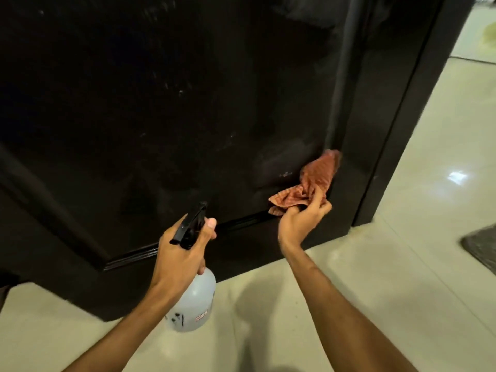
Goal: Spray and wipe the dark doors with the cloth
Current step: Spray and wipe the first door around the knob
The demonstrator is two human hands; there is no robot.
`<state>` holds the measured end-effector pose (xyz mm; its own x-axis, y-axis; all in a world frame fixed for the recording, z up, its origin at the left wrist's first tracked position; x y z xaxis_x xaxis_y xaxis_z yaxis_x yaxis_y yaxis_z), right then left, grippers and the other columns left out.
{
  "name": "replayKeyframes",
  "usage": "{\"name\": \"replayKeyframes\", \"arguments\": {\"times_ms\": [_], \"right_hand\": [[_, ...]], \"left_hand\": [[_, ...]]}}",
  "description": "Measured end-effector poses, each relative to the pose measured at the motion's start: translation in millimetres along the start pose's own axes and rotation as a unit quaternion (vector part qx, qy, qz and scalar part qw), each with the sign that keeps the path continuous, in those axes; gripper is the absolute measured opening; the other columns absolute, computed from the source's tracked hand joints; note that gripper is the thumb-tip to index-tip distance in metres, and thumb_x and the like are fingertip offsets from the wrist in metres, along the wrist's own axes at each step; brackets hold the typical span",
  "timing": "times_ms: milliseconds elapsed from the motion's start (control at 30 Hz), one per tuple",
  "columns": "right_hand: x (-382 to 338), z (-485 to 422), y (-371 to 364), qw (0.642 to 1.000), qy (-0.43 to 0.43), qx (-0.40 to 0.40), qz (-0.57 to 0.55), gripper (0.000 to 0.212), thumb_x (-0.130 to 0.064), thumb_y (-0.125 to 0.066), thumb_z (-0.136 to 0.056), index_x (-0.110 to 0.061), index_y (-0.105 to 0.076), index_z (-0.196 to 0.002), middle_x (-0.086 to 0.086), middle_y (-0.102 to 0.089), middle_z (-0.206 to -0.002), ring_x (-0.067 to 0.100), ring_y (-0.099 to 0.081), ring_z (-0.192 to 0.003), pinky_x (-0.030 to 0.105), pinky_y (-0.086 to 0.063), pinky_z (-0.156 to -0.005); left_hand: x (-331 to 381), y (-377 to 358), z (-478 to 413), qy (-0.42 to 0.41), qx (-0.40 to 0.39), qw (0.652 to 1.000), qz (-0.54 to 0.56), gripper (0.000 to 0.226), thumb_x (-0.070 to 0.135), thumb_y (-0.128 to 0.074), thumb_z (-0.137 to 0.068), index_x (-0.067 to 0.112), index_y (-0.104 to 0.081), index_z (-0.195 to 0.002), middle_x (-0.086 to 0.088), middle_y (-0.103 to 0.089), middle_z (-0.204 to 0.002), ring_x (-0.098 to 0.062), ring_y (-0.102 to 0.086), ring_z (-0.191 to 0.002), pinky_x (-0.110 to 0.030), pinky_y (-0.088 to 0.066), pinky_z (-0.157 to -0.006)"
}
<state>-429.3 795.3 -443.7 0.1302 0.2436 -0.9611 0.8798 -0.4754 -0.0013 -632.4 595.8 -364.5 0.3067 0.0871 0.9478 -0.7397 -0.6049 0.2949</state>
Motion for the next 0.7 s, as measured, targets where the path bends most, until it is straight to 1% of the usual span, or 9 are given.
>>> {"name": "replayKeyframes", "arguments": {"times_ms": [33,100,167,200,333,400,533,667,700], "right_hand": [[-4,3,-4,1.000,-0.005,-0.018,0.007,0.062,0.015,-0.047,-0.074,-0.007,-0.057,-0.131,0.015,-0.043,-0.129,0.038,-0.054,-0.117,0.034,-0.044,-0.104],[-26,28,-23,0.978,0.139,-0.142,0.066,0.056,0.008,-0.049,-0.074,-0.010,-0.054,-0.126,0.012,-0.042,-0.137,0.040,-0.051,-0.122,0.045,-0.045,-0.105],[-32,44,-33,0.930,0.258,-0.253,0.074,0.063,0.006,-0.049,-0.071,-0.010,-0.053,-0.131,0.015,-0.047,-0.139,0.037,-0.057,-0.115,0.046,-0.052,-0.096],[-30,31,-28,0.930,0.252,-0.261,0.061,0.066,0.007,-0.049,-0.070,-0.011,-0.053,-0.134,0.013,-0.052,-0.138,0.034,-0.060,-0.110,0.043,-0.054,-0.092],[14,-47,33,0.998,-0.041,-0.035,0.025,0.050,0.004,-0.059,-0.083,-0.021,-0.066,-0.125,-0.004,-0.071,-0.114,0.019,-0.068,-0.106,0.033,-0.050,-0.098],[-10,-46,33,0.998,0.027,-0.035,0.039,0.043,0.004,-0.065,-0.080,-0.017,-0.070,-0.118,-0.005,-0.071,-0.108,0.016,-0.067,-0.100,0.034,-0.051,-0.098],[-44,-4,-12,0.941,0.240,-0.240,-0.011,0.049,0.014,-0.063,-0.077,-0.008,-0.070,-0.120,0.005,-0.064,-0.119,0.018,-0.063,-0.107,0.026,-0.053,-0.096],[7,-25,16,0.998,-0.042,-0.026,-0.036,0.049,0.012,-0.055,-0.080,-0.011,-0.068,-0.121,-0.003,-0.057,-0.116,0.006,-0.057,-0.109,0.040,-0.050,-0.104],[-2,-19,15,0.998,-0.048,-0.004,-0.036,0.044,0.011,-0.055,-0.080,-0.009,-0.069,-0.117,-0.003,-0.056,-0.113,0.010,-0.057,-0.106,0.040,-0.050,-0.103]], "left_hand": [[3,-7,-2,-0.003,-0.005,1.000,-0.003,0.028,0.040,-0.067,-0.093,0.013,-0.070,-0.089,-0.026,-0.063,-0.072,-0.020,-0.046,-0.042,-0.029,-0.047,-0.047],[12,-23,-7,-0.002,-0.016,1.000,-0.003,0.030,0.042,-0.067,-0.092,0.012,-0.070,-0.089,-0.026,-0.060,-0.065,-0.021,-0.045,-0.042,-0.030,-0.047,-0.048],[25,-43,-13,0.002,-0.033,0.999,0.003,0.031,0.042,-0.068,-0.091,0.010,-0.069,-0.092,-0.017,-0.054,-0.055,-0.018,-0.045,-0.041,-0.031,-0.045,-0.047],[32,-55,-17,-0.002,-0.045,0.999,0.002,0.032,0.041,-0.068,-0.092,0.009,-0.068,-0.092,-0.011,-0.053,-0.052,-0.018,-0.045,-0.041,-0.030,-0.045,-0.046],[54,-93,-24,-0.028,-0.081,0.996,-0.016,0.034,0.036,-0.065,-0.096,0.004,-0.066,-0.085,0.000,-0.061,-0.059,-0.014,-0.047,-0.041,-0.027,-0.045,-0.044],[62,-102,-30,-0.037,-0.082,0.996,-0.019,0.033,0.037,-0.065,-0.095,0.006,-0.066,-0.084,-0.002,-0.063,-0.061,-0.013,-0.049,-0.042,-0.026,-0.046,-0.045],[64,-100,-35,-0.052,-0.066,0.996,-0.005,0.024,0.040,-0.067,-0.094,0.017,-0.069,-0.090,-0.011,-0.070,-0.074,-0.015,-0.052,-0.044,-0.024,-0.048,-0.046],[64,-88,-32,-0.048,-0.078,0.996,-0.023,0.032,0.042,-0.065,-0.094,0.011,-0.070,-0.087,-0.001,-0.054,-0.048,-0.013,-0.049,-0.040,-0.022,-0.048,-0.047],[65,-82,-35,-0.049,-0.072,0.996,-0.023,0.032,0.042,-0.065,-0.095,0.011,-0.070,-0.087,0.000,-0.053,-0.047,-0.013,-0.049,-0.040,-0.022,-0.048,-0.047]]}}
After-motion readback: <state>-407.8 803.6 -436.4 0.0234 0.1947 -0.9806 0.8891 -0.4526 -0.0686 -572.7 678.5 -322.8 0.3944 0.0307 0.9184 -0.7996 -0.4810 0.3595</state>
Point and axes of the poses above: each hand's wrist, its own z-axis away from the middle knuckle, its own y-axis out of the back of the hand, x = y × z, the point moved 8 cm from there along -z, towards the middle knuckle
